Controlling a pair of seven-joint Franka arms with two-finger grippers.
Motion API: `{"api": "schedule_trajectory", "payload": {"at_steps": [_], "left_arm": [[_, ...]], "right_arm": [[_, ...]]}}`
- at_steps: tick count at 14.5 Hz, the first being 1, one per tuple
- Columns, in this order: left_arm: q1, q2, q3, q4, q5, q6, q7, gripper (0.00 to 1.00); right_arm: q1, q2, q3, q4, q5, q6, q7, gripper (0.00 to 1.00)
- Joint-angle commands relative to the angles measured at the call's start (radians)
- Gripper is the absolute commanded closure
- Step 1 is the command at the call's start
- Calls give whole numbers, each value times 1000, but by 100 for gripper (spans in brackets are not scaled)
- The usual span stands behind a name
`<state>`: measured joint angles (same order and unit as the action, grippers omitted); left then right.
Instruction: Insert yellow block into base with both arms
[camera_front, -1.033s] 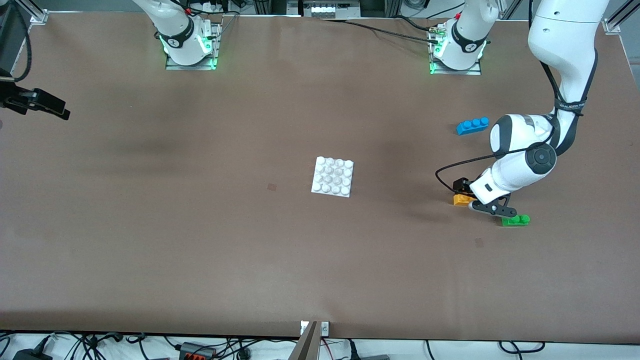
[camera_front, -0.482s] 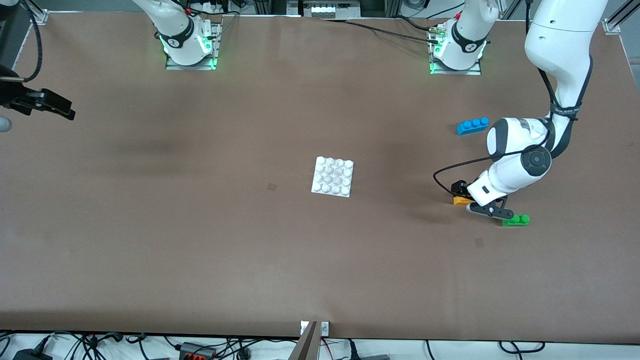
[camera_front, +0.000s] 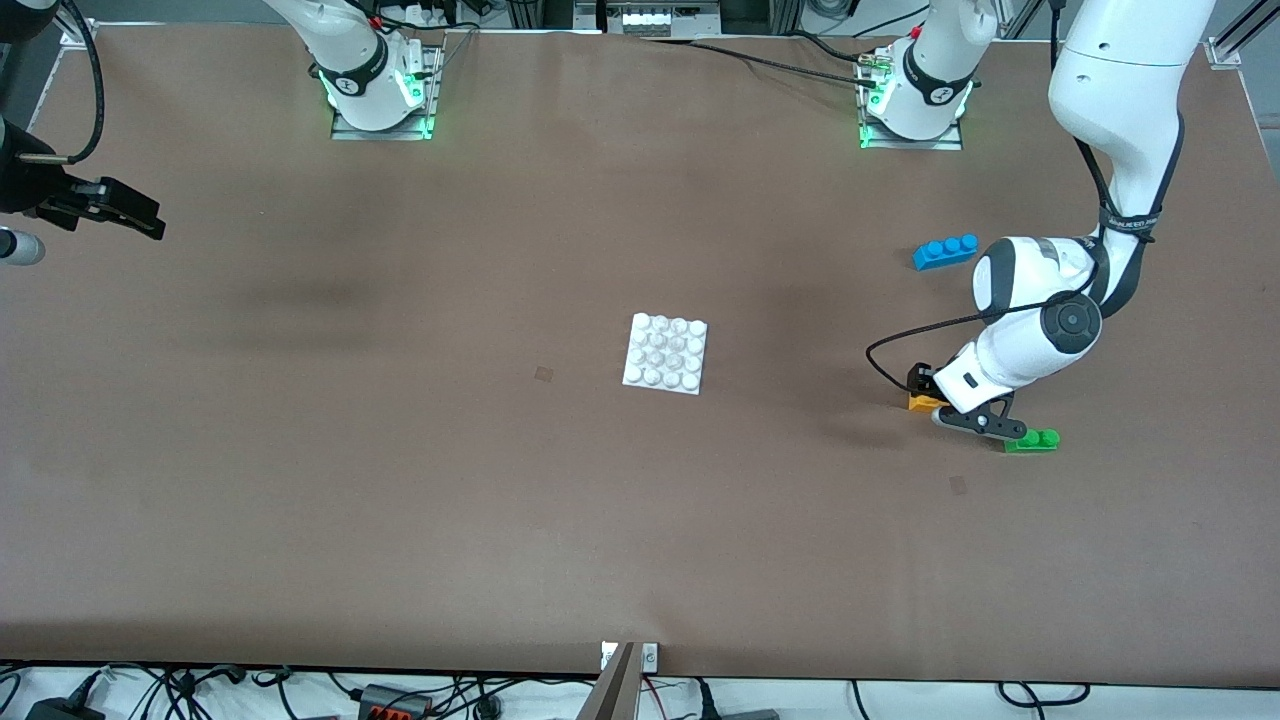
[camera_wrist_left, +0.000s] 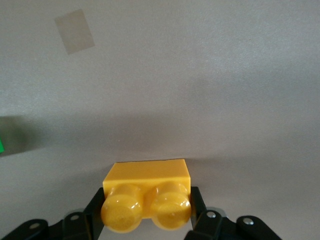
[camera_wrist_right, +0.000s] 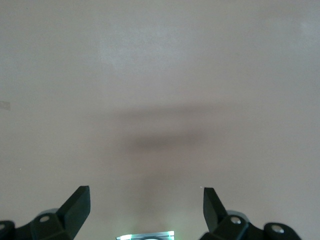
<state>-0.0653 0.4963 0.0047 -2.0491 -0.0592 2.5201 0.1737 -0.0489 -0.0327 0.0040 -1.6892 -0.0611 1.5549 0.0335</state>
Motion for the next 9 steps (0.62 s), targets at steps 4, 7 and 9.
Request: {"api": "schedule_trajectory", "payload": {"at_steps": [4, 7, 9], "left_arm": [[4, -61, -63, 56, 1, -177, -70, 62], [-2, -70, -149, 157, 1, -357, -230, 57], [-7, -68, -224, 188, 1, -377, -339, 63]], "right_arm": [[14, -13, -1, -6, -13, -10, 14, 0], [14, -13, -1, -6, -13, -10, 14, 0], [14, -13, -1, -6, -13, -10, 14, 0]]}}
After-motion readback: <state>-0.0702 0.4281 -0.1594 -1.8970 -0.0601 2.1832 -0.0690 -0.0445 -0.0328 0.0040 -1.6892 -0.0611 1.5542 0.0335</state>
